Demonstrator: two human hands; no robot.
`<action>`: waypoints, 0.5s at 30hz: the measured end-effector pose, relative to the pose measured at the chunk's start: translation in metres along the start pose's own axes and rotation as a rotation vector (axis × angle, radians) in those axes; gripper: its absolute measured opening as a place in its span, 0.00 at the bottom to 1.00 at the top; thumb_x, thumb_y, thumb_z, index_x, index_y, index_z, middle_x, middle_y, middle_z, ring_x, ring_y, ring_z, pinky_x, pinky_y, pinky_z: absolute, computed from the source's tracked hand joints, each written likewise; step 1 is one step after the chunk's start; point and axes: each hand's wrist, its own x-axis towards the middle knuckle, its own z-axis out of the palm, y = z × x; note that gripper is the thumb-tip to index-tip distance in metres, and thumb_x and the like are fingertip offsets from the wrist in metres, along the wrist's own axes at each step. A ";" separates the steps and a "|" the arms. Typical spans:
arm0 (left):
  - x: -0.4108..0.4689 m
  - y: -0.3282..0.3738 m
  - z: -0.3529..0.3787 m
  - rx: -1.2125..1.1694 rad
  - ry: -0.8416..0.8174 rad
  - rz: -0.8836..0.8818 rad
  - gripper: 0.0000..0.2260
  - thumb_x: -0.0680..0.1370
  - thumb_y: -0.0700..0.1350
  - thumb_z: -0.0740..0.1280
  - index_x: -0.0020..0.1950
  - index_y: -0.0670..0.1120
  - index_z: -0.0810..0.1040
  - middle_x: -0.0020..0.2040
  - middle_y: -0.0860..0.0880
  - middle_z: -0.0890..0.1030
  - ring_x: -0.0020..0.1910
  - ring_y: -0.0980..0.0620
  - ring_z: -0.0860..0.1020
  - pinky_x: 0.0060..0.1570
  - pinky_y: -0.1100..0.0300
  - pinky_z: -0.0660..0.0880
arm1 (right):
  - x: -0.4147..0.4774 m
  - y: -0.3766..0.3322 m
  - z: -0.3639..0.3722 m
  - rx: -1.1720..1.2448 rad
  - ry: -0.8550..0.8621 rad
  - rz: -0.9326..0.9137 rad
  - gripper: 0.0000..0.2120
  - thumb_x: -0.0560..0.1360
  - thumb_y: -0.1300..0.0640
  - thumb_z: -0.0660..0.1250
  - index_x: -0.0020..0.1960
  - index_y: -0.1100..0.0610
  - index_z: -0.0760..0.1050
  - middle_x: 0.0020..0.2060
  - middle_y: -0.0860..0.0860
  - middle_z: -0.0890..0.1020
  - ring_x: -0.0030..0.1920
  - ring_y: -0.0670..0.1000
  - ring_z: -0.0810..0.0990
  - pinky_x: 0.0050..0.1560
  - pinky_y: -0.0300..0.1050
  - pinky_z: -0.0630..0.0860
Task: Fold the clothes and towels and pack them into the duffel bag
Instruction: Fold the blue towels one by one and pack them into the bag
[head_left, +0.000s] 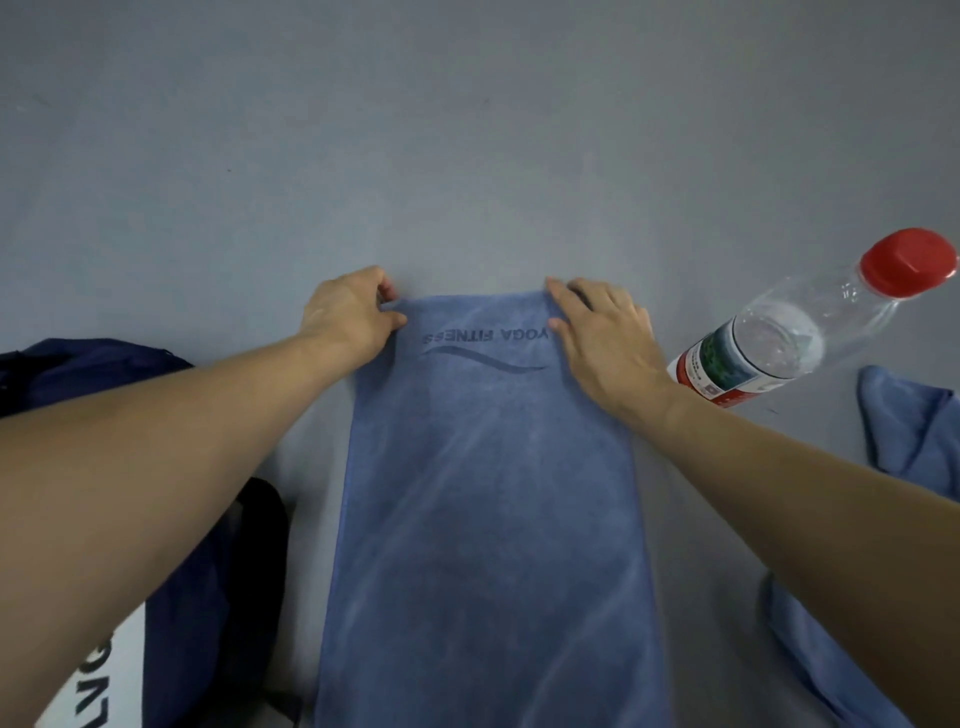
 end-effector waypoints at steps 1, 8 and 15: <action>-0.001 0.004 -0.001 -0.028 0.009 0.017 0.07 0.76 0.47 0.72 0.52 0.50 0.78 0.48 0.49 0.80 0.51 0.47 0.77 0.49 0.57 0.71 | 0.002 -0.002 -0.002 0.025 0.034 0.011 0.23 0.83 0.48 0.57 0.77 0.50 0.63 0.67 0.52 0.72 0.66 0.58 0.69 0.65 0.56 0.66; -0.030 0.030 -0.017 -0.405 -0.068 0.287 0.09 0.75 0.38 0.72 0.49 0.50 0.78 0.45 0.52 0.81 0.45 0.52 0.78 0.46 0.61 0.74 | 0.038 -0.060 -0.029 0.224 -0.220 -0.142 0.26 0.79 0.46 0.66 0.75 0.45 0.66 0.68 0.50 0.76 0.73 0.56 0.67 0.73 0.59 0.57; -0.044 0.026 -0.041 -0.421 -0.112 0.315 0.08 0.77 0.41 0.71 0.56 0.50 0.81 0.48 0.56 0.83 0.48 0.57 0.80 0.51 0.61 0.76 | 0.042 -0.077 -0.045 0.410 -0.275 -0.035 0.14 0.76 0.49 0.69 0.35 0.48 0.69 0.32 0.45 0.73 0.39 0.52 0.73 0.48 0.53 0.72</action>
